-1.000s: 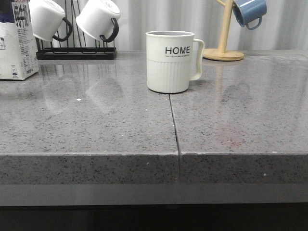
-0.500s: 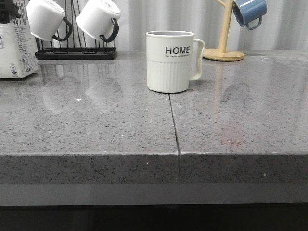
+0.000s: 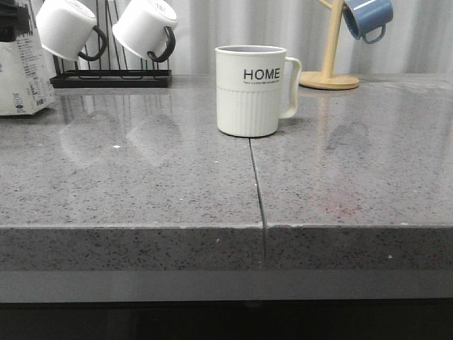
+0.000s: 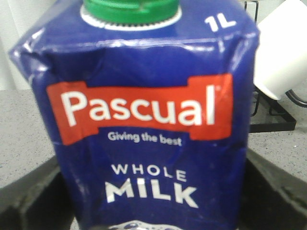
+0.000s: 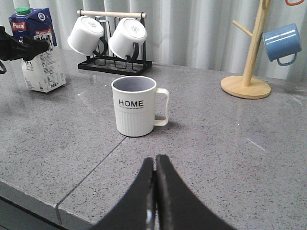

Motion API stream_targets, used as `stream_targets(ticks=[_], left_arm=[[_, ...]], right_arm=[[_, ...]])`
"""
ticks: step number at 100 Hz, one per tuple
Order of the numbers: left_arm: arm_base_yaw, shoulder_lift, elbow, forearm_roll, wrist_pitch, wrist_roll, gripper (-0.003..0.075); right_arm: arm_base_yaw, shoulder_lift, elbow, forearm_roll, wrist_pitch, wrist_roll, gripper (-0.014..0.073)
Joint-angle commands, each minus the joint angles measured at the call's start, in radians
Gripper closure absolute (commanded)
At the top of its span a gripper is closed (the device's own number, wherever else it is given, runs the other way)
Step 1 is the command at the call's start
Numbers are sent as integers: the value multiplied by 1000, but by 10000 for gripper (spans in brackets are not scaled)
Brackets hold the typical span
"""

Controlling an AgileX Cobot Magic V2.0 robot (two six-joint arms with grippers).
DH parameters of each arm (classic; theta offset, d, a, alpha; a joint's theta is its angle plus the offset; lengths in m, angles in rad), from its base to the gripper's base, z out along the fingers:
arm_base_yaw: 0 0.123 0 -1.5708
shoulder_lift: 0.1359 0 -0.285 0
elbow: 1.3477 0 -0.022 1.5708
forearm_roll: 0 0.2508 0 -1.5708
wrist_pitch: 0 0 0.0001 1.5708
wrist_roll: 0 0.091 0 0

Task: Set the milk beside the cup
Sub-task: 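Close the left gripper around the milk carton and lift it, then carry the carton toward the mug and lower it beside it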

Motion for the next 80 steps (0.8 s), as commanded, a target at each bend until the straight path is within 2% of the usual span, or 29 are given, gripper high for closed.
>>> stream_targets(ticks=[1,10,15,59,80], left_arm=[[-1,-39,-31,-9,-93,-12,372],[-1,-39,-31,-9,-93,-12,444],[-1,-42,-29,-9,-88,-12,459],[-66,-235,148,-78,-72,9,459],[-162,-343,226,-215,-72,182,459]], right_arm=[[-2,11,-28,-7,-74,-3,629],[-2,11,-28,-7,-74,-3,629],[-2,11,-28,-7,-74,-3,629],[-2,11,-28,-7,-74,-3,629],[-2,11,-28,-7,-74,-3,629]])
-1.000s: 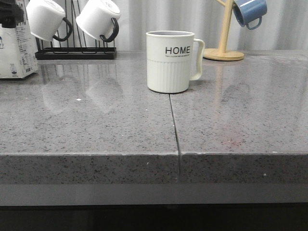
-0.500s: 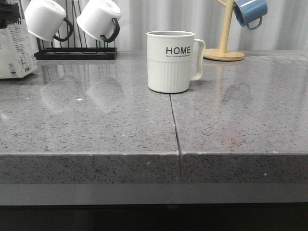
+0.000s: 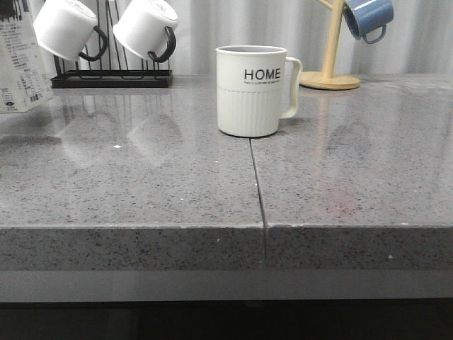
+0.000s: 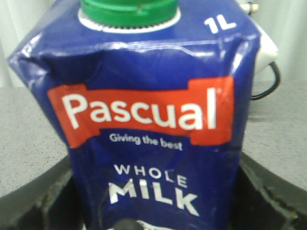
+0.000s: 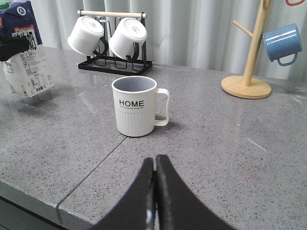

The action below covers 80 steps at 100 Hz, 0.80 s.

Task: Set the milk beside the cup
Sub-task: 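Carry the carton toward the mug and lower it beside it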

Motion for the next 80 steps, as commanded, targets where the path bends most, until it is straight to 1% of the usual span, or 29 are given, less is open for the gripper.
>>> stream_targets(ticks=[1,7,22,35,46,62,80], left_arm=[[-49,-72,-6,-65,-84,77,459],[-78,-78,-3,-88,-86,102,459],[-160,-72,-3,-121,-103,110,459],[-242,-53,-11,-200,-167,210,459],[-295,-13,-50,-232,-185,228,458],[-360,63,-124,-236,-187,233,458],[-415,145,-199,-269,-192,255,458]], right_arm=[[-2,11,-28,-7,-74,-3,629],[-2,11,-28,-7,-74,-3,629],[-2,11,-28,-7,-74,-3,629],[-2,11,-28,-7,-74,-3,629],[-2,11,-28,-7,-74,-3,629],[-2,11,-28,-7,-74,-3,629],[-2,11,-28,-7,-74,-3,629]])
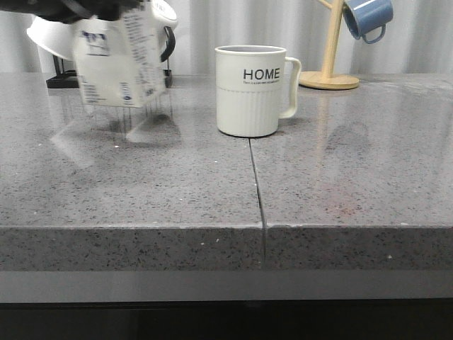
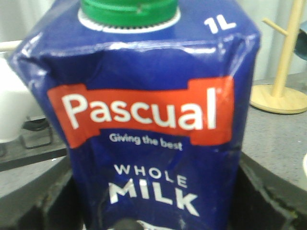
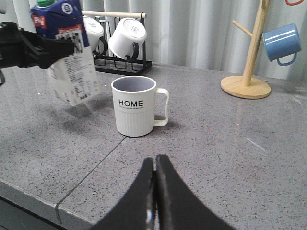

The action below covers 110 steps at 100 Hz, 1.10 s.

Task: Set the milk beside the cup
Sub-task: 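Carry the carton toward the mug and lower it beside it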

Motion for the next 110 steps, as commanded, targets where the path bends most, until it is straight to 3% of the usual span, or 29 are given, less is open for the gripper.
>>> stream_targets(ticks=[1,53,86,93,110], left_arm=[[-32,-1,-64,-16,-94,18,458],[-120,104,-142,-76,-121,18,458],[-122,120,-142,-84,-73,18,453],[-122,120,-142,-84,-73,18,386],[-122,120,-142,-84,-75,18,17]], right_arm=[[-2,11,-28,-7,-74,-2,629],[-2,11,-28,-7,-74,-2,629],[-2,11,-28,-7,-74,-2,629],[-2,11,-28,-7,-74,-2,629],[-2,11,-28,-7,-74,-2,629]])
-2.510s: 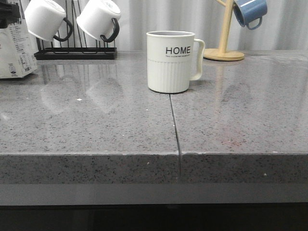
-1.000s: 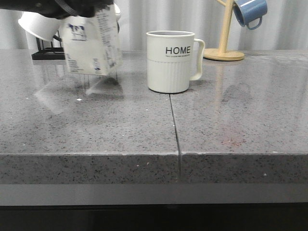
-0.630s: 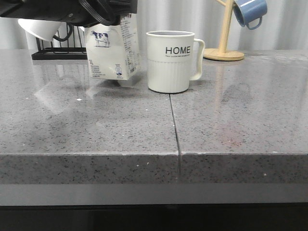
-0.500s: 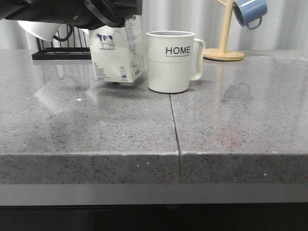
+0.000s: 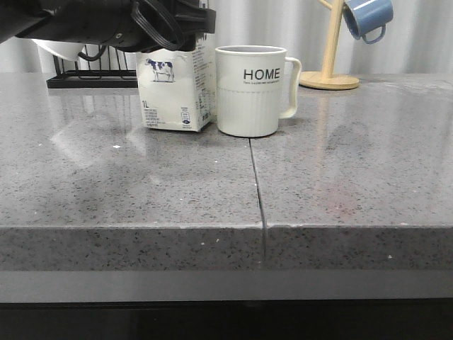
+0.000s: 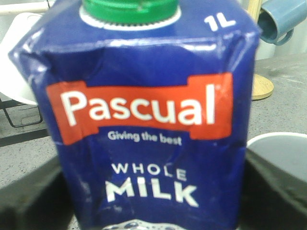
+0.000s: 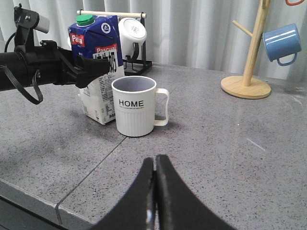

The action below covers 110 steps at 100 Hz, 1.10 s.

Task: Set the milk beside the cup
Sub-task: 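Carry the carton toward the mug and lower it beside it, then open the left gripper and lift it away from the carton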

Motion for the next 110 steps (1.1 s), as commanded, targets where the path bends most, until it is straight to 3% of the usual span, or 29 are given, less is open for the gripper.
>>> stream_targets(ticks=[1,14,35,65,81,95,110], left_arm=[[-6,-38,-30,2,-55,-2,10],[-6,-40,-30,0,-55,-2,55],[-6,-62,-12,0,-55,-2,55],[-18,-203,162,9,-75,-2,56],[-23,-310,245,69,-9,-2,86],[2,-395,287,106,72,-13,199],[76,-481,313,240,126,-139,433]], right_arm=[[-2,11,-28,-7,-74,-3,629],[-2,11,-28,-7,-74,-3,629],[-2,11,-28,-7,-74,-3,629],[-2,11,-28,-7,-74,-3,629],[-2,11,-28,-7,-74,-3,629],[-2,11,-28,-7,-74,-3,629],[-2,11,-28,-7,-74,-3,629]])
